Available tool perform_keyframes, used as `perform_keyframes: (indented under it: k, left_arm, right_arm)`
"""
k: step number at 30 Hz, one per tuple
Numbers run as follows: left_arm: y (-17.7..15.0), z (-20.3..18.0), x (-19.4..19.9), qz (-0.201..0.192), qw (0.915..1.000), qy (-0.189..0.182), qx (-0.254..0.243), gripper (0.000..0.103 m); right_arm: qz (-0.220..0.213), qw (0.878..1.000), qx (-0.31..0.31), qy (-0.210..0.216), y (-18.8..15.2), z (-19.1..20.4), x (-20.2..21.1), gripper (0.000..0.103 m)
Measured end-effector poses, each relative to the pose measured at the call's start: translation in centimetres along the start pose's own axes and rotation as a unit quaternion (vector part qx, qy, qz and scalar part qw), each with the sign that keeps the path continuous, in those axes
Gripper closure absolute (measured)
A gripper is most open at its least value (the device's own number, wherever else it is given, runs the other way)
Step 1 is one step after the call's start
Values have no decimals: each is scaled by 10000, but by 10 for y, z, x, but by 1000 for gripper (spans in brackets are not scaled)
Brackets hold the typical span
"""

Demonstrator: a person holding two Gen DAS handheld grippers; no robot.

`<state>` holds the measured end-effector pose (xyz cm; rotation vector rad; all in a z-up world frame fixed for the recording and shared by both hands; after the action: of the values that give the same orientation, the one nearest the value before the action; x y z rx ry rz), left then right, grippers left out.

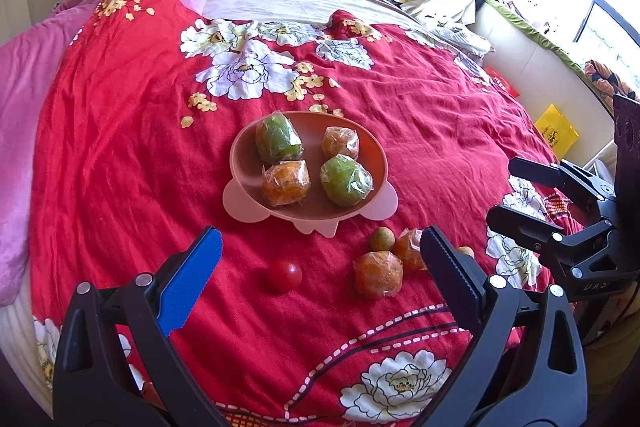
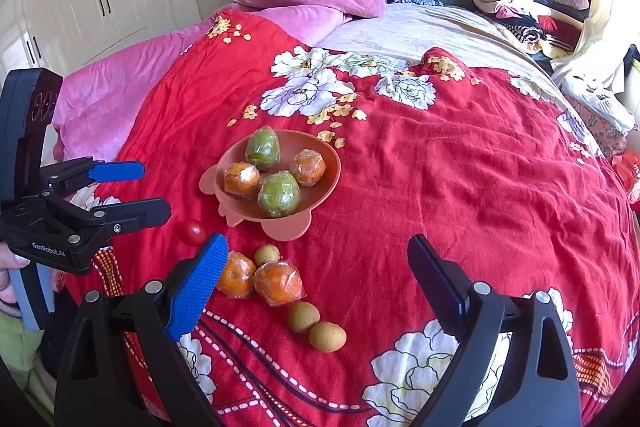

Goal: Organize fruits
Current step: 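Lift both open tools away from the bowl toward the loose fruits, then grasp a wrapped orange with the left tool while the right tool grasps a brown fruit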

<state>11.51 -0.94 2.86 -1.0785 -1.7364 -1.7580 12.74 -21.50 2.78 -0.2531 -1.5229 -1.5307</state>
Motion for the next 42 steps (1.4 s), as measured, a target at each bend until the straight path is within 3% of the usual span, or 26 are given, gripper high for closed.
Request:
perform_keyframes:
  k: [32, 42]
  left_arm:
    - [-28, -24, -15, 377, 9989, -200, -206, 10]
    - [-39, -37, -25, 499, 9978, -313, -304, 10]
  right_arm:
    - [532, 9984, 193, -67, -51, -1, -11, 12]
    - [671, 9975, 192, -109, -65, -5, -17, 18]
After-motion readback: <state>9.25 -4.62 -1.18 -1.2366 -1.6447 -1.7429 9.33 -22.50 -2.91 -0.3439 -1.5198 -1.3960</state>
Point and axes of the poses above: each gripper's, at about its wrist camera, not at the fingertips, and x roughly against the way its jaws point, z to its left, y to its top, the point moved 1 cm from there along -x, roughly the way its jaws point, and after that the axes turned 6 degrees about -x, right-handed, at the moved point
